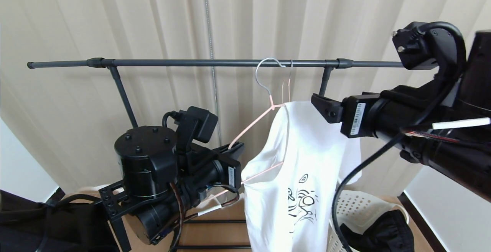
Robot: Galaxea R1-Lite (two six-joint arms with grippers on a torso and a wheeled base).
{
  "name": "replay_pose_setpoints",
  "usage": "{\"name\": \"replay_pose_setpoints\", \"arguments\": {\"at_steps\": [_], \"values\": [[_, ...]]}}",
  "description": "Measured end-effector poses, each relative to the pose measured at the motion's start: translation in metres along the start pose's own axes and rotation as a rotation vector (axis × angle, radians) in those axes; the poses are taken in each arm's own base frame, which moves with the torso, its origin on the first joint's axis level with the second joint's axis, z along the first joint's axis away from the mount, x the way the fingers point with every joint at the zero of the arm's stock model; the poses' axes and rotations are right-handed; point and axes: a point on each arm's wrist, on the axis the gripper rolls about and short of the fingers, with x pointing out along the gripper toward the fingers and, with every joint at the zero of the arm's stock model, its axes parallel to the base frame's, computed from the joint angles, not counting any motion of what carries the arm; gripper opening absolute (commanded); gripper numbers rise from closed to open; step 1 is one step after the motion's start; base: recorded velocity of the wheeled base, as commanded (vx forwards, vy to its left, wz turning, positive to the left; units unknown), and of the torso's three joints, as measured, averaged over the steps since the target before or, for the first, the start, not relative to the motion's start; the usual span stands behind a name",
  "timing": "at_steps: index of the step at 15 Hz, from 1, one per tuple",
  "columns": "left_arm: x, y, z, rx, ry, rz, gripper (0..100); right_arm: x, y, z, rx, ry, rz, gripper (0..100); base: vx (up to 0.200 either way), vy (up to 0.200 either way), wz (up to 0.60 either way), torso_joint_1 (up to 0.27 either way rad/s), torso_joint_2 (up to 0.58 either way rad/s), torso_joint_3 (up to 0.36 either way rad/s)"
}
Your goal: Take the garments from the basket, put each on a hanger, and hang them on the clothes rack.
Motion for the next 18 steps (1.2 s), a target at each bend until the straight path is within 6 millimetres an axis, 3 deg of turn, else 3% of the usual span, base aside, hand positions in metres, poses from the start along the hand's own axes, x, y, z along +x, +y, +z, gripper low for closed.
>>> {"name": "replay_pose_setpoints", "arguments": {"at_steps": [3, 7, 12, 18], "values": [[-0.005, 0.014, -0.004, 0.042, -0.022, -0.027, 0, -0.011, -0.031, -0.003, -0.12, 0.04, 0.121, 100, 0.0, 0.0, 0.0, 0.0, 0.0, 0.0], [-0.017, 0.033, -0.021, 0.139, 0.006, -0.125, 0, -0.022, -0.075, 0.002, -0.418, 0.169, 0.311, 100, 0.0, 0.0, 0.0, 0.0, 0.0, 0.0], [-0.024, 0.034, -0.029, 0.182, 0.026, -0.162, 0, -0.04, -0.086, 0.031, -0.551, 0.316, 0.585, 100, 0.0, 0.0, 0.0, 0.0, 0.0, 0.0], [-0.034, 0.018, -0.027, 0.191, -0.018, -0.261, 0, 0.019, -0.084, 0.035, -0.592, 0.38, 0.958, 100, 0.0, 0.0, 0.0, 0.0, 0.0, 0.0]]}}
